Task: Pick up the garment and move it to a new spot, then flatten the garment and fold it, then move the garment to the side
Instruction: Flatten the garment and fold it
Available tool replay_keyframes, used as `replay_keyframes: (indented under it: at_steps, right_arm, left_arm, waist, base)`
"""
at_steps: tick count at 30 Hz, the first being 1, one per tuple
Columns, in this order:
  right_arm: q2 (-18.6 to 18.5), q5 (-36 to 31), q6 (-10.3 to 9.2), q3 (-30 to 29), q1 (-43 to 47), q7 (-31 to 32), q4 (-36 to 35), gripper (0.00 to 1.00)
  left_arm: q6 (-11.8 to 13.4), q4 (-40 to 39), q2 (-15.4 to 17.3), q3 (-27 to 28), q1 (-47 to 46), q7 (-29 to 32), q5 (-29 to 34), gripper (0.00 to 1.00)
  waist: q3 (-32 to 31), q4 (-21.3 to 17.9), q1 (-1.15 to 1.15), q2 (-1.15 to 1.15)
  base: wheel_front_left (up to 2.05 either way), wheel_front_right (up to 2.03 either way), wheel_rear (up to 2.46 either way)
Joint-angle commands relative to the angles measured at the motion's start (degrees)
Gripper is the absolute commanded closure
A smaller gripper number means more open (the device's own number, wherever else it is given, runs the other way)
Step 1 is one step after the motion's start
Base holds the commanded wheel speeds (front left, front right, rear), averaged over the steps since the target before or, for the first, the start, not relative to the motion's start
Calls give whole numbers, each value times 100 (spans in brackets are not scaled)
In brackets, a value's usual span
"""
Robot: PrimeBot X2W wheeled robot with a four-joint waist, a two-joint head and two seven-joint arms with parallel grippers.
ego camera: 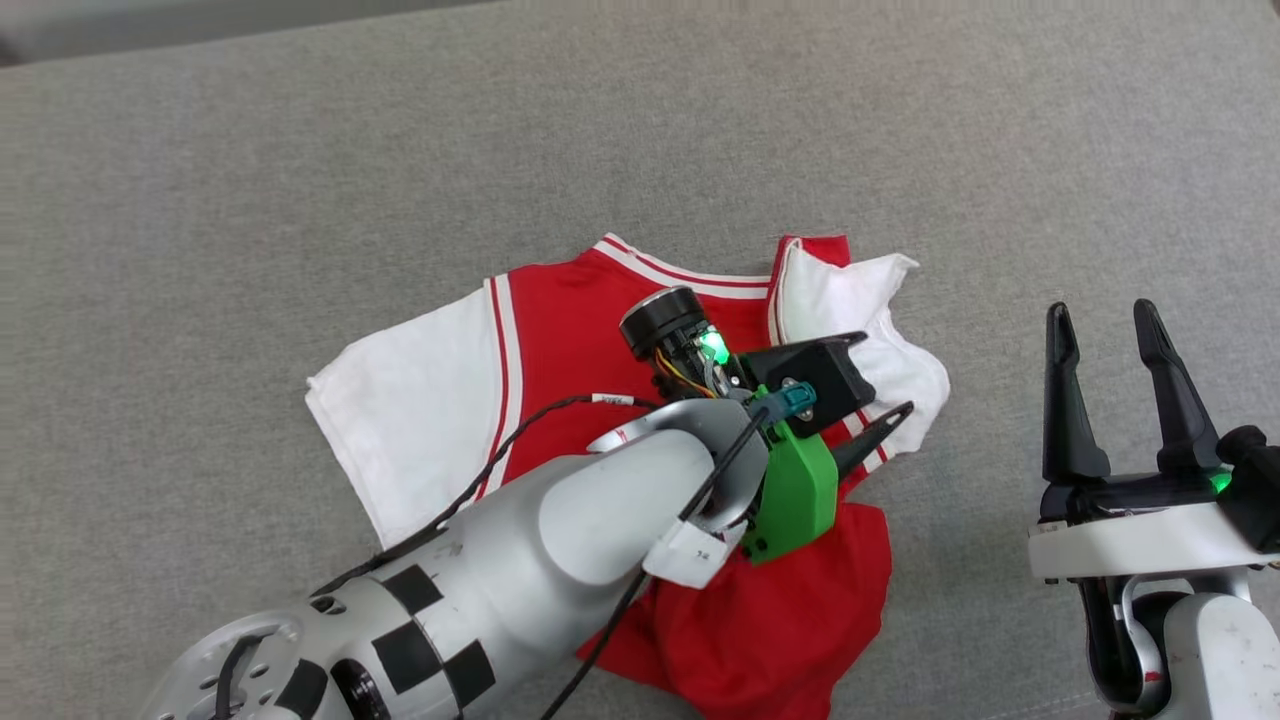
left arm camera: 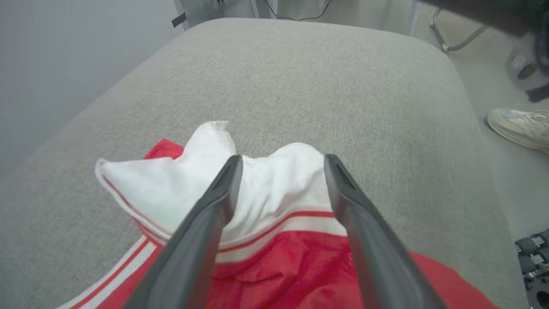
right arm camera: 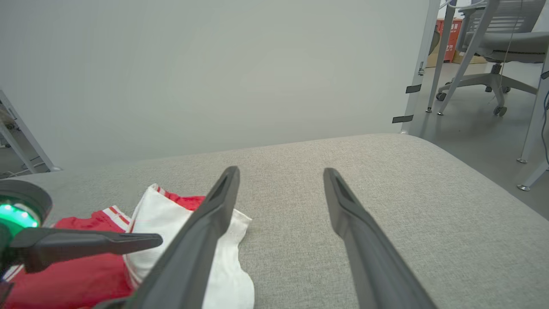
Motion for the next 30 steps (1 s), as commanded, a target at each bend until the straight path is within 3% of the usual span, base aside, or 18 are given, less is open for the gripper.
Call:
replay_keyframes:
  at_steps: [1, 5, 9, 15, 16, 19, 24, 30]
  right_arm:
    - [-9, -57, -4, -20, 101, -53, 6, 0]
    - [-9, -142, -4, -50, 272, -53, 14, 0]
    - [-9, -206, -4, -99, 453, -53, 10, 0]
    - [-9, -270, -4, -241, 642, -53, -30, 0]
    - [-9, -300, -4, -300, 688, -53, -47, 0]
    - [-9, -321, -4, -349, 729, -53, -64, 0]
    - [-9, -327, -4, -367, 771, -53, -92, 0]
    - [-9, -313, -4, -342, 768, -53, -84, 0]
  left_arm:
    - [-16, 75, -38, 48, -107, -255, -42, 0]
    - [220, 114, -73, 301, -88, -653, -10, 0]
    - [688, -279, 32, 880, 174, -731, 58, 0]
    - [1488, -1459, 744, 2012, 1126, -736, 604, 0]
    - [1810, -1975, 1076, 2533, 1677, -737, 912, 0]
    - [2057, -2367, 1318, 3061, 2258, -737, 1126, 0]
    - [2124, -2733, 1645, 3825, 2885, -737, 1340, 0]
    - [1610, -2891, 1976, 4485, 2903, -737, 1347, 0]
  waist:
    - [-296, 233, 0, 0]
    - [-612, 416, 0, 0]
    - [-888, 602, 0, 0]
    - [-1154, 860, 0, 0]
    - [-1235, 958, 0, 0]
    - [-1309, 1049, 0, 0]
    - [-1373, 1151, 0, 0]
    - [-1384, 1198, 0, 0]
  base:
    - [0, 0, 0]
    - [0, 0, 0]
    - [0, 0, 0]
    - [0, 0, 0]
    - [0, 0, 0]
    - [0, 0, 0]
    - [0, 0, 0]
    - [0, 0, 0]
